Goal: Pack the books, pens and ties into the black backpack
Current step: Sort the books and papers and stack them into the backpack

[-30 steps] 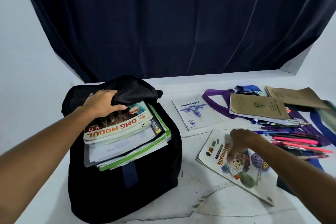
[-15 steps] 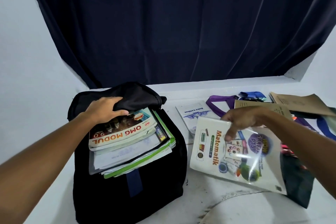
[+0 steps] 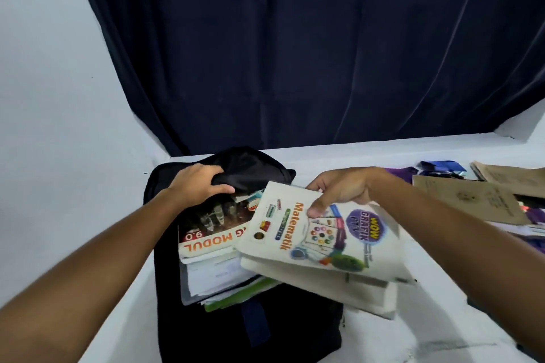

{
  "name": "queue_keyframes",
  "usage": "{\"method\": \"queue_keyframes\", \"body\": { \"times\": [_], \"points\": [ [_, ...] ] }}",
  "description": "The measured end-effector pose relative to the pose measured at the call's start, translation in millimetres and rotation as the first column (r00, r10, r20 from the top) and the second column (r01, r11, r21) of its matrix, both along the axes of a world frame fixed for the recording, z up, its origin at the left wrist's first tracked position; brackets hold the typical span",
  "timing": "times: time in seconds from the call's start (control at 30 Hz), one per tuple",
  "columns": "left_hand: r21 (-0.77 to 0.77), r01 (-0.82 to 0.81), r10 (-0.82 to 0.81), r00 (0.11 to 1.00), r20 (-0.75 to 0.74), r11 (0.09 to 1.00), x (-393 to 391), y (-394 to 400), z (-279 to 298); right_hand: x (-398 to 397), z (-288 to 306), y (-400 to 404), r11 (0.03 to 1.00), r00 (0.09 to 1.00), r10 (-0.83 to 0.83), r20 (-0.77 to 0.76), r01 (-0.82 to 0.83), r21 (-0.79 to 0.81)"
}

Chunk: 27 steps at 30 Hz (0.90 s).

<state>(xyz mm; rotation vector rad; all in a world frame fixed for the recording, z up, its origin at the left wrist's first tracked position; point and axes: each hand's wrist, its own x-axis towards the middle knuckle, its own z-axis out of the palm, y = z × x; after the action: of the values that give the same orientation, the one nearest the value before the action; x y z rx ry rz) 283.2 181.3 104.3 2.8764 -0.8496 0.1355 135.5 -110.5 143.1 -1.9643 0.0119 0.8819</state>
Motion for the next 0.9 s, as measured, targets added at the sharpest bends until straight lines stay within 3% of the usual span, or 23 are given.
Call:
{"method": "queue_keyframes", "body": {
  "times": [0.23, 0.37, 0.43, 0.5, 0.57, 0.6, 0.67, 0.73, 0.8, 0.9],
  "points": [
    [-0.119, 0.090, -0.098, 0.993, -0.067, 0.989, 29.8, 8.1, 36.1, 40.9, -48.8, 76.7, 0.938, 0.939, -0.329, 0.100, 0.312, 0.153],
    [-0.079, 0.115, -0.119, 0.992, -0.044, 0.990, 40.5, 6.0, 52.4, 59.8, -53.3, 102.1, 0.850, 0.825, -0.519, 0.221, 0.474, 0.228],
    [-0.061, 0.126, -0.128, 0.991, -0.029, 0.990, 42.8, 2.9, 55.3, 65.5, -53.8, 113.9, 0.833, 0.763, -0.550, 0.341, 0.528, 0.163],
    [-0.057, 0.130, -0.131, 0.991, -0.020, 0.990, 45.8, 2.4, 56.2, 64.8, -52.5, 127.1, 0.834, 0.753, -0.372, 0.542, 0.527, -0.160],
    [-0.064, 0.135, -0.136, 0.991, -0.019, 0.989, 48.0, 3.1, 56.0, 55.4, -50.6, 141.0, 0.663, 0.764, -0.013, 0.645, 0.490, -0.567],
    [-0.070, 0.137, -0.139, 0.990, -0.020, 0.988, 48.9, 3.9, 55.4, 51.8, -50.6, 145.8, 0.552, 0.753, 0.152, 0.640, 0.473, -0.687],
    [-0.077, 0.144, -0.145, 0.989, -0.016, 0.987, 50.4, 4.5, 54.7, 43.4, -48.9, 150.2, 0.466, 0.676, 0.377, 0.633, 0.452, -0.761],
    [-0.078, 0.147, -0.148, 0.989, -0.009, 0.986, 51.8, 4.6, 54.1, 34.5, -52.4, 149.4, 0.558, 0.611, 0.492, 0.620, 0.326, -0.763],
    [-0.080, 0.151, -0.153, 0.988, -0.013, 0.985, 53.5, 4.6, 53.5, 22.3, -60.6, 149.9, 0.646, 0.646, 0.522, 0.556, 0.126, -0.753],
    [-0.085, 0.158, -0.161, 0.987, -0.027, 0.984, 55.0, 3.3, 54.2, 11.6, -81.6, 154.5, 0.638, 0.666, 0.567, 0.484, 0.017, -0.770]
  ]
}}
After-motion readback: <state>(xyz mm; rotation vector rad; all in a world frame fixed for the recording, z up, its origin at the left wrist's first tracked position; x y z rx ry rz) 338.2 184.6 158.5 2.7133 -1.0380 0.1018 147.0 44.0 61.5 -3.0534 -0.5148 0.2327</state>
